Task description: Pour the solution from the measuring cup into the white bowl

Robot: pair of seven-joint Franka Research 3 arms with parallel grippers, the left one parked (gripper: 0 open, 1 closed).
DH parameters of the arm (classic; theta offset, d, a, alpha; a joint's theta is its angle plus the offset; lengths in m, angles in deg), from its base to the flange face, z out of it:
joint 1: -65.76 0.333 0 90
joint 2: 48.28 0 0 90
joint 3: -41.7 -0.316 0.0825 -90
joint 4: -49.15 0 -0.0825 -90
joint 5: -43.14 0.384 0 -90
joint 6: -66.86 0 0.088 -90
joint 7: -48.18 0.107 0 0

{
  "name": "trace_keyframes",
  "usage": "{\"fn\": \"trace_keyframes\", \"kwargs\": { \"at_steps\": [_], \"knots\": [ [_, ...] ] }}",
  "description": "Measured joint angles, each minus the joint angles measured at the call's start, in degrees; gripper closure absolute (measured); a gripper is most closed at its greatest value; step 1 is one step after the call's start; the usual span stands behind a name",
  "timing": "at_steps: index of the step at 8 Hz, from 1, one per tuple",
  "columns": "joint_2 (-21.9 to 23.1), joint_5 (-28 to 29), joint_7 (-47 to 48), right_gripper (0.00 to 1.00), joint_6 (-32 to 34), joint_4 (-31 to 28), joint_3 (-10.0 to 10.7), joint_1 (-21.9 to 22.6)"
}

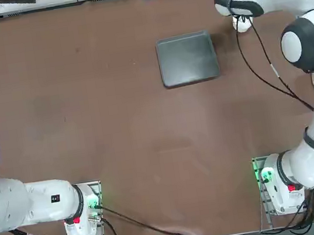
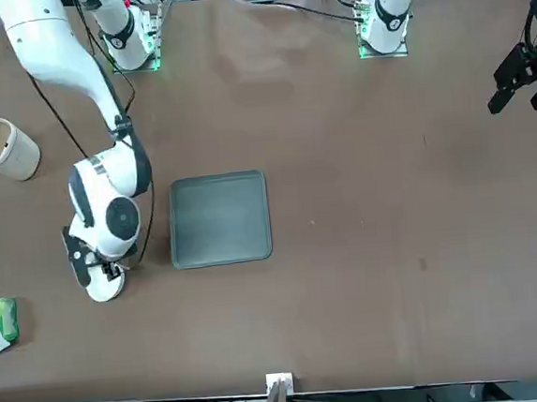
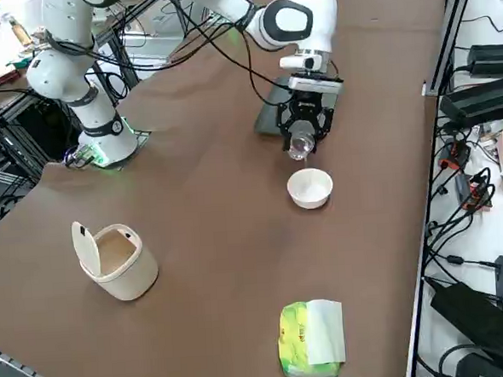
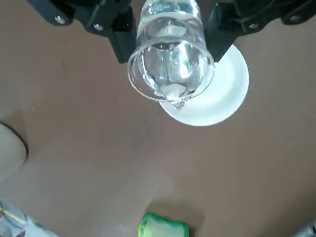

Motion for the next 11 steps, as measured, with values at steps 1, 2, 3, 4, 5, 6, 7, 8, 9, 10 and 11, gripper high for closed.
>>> {"fn": "trace_keyframes", "kwargs": {
  "at_steps": [1,2,3,4,5,6,7,8,9,10,11],
  "knots": [
    [-0.46,2.53,-2.92,0.26,-0.14,0.54,-0.01,-0.72],
    [-0.73,5.09,-5.59,0.26,-0.51,0.76,-0.01,-1.43],
    [-0.91,7.47,-8.05,0.26,-0.8,0.92,-0.01,-2.04],
    [-1.05,9.77,-10.44,0.26,-0.87,1.11,-0.01,-2.62],
    [-1.09,12.13,-12.74,0.26,-0.89,1.21,-0.01,-3.24],
    [-1.09,14.6,-15.15,0.26,-0.91,1.3,-0.01,-3.92],
    [-1.09,17.63,-18.23,0.26,-0.94,1.39,-0.01,-4.76],
    [-1.09,20.39,-21.16,0.26,-0.96,1.47,-0.01,-5.57],
    [-1.1,23.18,-24.03,0.26,-1.04,1.6,-0.01,-6.38],
    [-1.15,26.6,-27.15,0.26,-1.06,2.3,0.0,-7.27],
    [-1.23,30.46,-30.7,0.26,-1.01,3.53,0.0,-8.17]
  ]
}}
